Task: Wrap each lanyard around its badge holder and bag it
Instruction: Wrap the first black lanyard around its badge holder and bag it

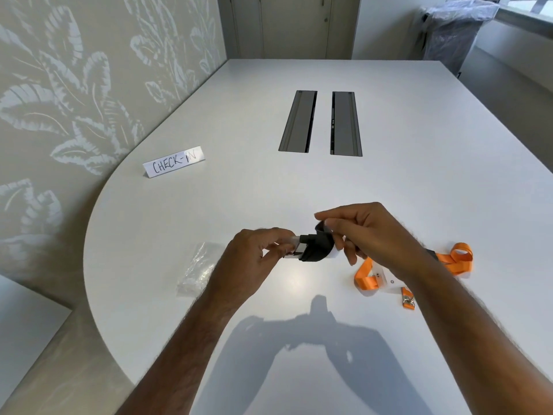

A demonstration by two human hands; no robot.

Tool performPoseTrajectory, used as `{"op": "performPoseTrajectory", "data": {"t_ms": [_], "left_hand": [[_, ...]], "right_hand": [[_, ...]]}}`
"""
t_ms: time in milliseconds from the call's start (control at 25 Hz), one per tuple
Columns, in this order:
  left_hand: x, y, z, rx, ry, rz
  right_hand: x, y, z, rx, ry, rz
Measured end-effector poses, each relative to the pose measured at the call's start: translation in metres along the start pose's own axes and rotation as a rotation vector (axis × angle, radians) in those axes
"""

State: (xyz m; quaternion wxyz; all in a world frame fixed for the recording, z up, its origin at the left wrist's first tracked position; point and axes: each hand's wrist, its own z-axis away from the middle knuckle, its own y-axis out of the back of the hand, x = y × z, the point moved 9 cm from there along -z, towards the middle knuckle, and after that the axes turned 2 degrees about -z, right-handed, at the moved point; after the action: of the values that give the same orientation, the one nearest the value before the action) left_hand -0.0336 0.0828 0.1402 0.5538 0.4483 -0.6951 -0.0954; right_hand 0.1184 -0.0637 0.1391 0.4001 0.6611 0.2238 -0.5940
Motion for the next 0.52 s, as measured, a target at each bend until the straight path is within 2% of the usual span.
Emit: {"op": "performPoseTrajectory", "data": {"t_ms": [160,320,400,520], "left_hand": [[-0.003,0.004,0.0,0.012,0.006,0.043],[-0.005,0.006,0.0,0.008,0.015,0.095],[-0.011,0.005,0.0,0.007,0.06,0.148],[-0.019,0.008,-0.002,0.018,0.098,0.225]], "right_hand": [[-0.005,-0.001,0.002,-0.033,0.099,0.279],[-0.004,-0.001,0.005,-0.071,0.096,0.337],[-0.002,-0.002,0.008,-0.101,0.073,0.269],[0.001,-0.009,0.012,-0.165,0.027,-0.072]]}}
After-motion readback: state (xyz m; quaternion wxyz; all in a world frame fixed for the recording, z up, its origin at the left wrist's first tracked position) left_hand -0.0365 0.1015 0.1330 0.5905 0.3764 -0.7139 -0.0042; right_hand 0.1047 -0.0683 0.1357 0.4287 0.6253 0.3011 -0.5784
